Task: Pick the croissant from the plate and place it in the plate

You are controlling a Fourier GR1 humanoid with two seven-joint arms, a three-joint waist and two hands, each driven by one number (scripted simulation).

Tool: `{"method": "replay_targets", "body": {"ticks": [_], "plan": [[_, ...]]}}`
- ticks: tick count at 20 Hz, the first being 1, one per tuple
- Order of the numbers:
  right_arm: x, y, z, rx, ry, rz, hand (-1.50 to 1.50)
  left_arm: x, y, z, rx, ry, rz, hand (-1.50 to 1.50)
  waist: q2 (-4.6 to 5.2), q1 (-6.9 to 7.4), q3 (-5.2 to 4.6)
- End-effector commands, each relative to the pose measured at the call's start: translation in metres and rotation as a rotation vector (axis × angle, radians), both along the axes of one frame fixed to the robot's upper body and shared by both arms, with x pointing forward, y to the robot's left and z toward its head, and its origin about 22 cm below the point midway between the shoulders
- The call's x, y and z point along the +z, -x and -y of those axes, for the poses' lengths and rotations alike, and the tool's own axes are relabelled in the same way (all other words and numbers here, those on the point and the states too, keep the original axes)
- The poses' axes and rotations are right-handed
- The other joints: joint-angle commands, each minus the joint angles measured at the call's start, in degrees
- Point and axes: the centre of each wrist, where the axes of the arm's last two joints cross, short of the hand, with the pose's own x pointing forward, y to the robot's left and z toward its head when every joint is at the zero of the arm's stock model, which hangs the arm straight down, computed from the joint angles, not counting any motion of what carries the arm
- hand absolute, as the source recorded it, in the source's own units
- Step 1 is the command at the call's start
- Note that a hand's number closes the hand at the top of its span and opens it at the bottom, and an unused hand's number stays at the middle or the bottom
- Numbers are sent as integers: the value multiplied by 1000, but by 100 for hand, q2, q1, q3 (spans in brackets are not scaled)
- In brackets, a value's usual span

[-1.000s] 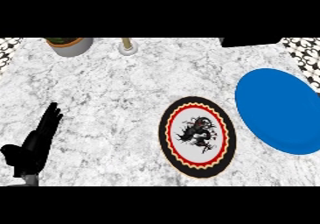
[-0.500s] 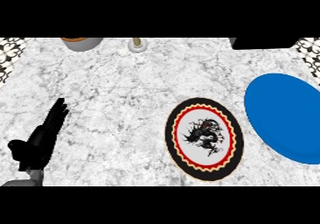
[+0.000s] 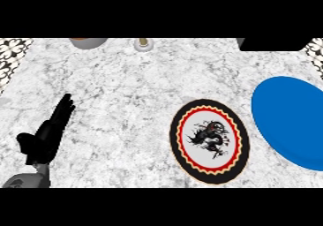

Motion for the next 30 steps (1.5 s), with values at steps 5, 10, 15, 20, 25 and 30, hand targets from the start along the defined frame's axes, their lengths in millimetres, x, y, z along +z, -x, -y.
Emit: {"method": "replay_targets", "body": {"ticks": [5, 10, 15, 20, 25, 30], "plan": [[1, -56, -57, 93, -35, -34, 150, 3, -18, -6, 7, 7, 4, 0, 12, 27, -3], [-11, -105, -76, 131, -77, -82, 150, 2, 4, -12, -18, 2, 4, 0, 15, 126, 4], [-30, -148, -106, 159, -81, -71, 150, -9, 0, 9, -30, 8, -6, 0, 21, 107, 5], [-33, -188, -151, 171, -83, -96, 150, -4, -7, 6, -15, -5, -3, 0, 16, 94, 3], [-74, -206, -163, 71, -327, -46, 150, -12, -10, 8, -24, 2, 7, 0, 29, 133, 7], [-76, -213, -156, 0, -330, -124, -150, -10, 0, 7, -24, -4, -3, 0, 12, 75, 4]]}}
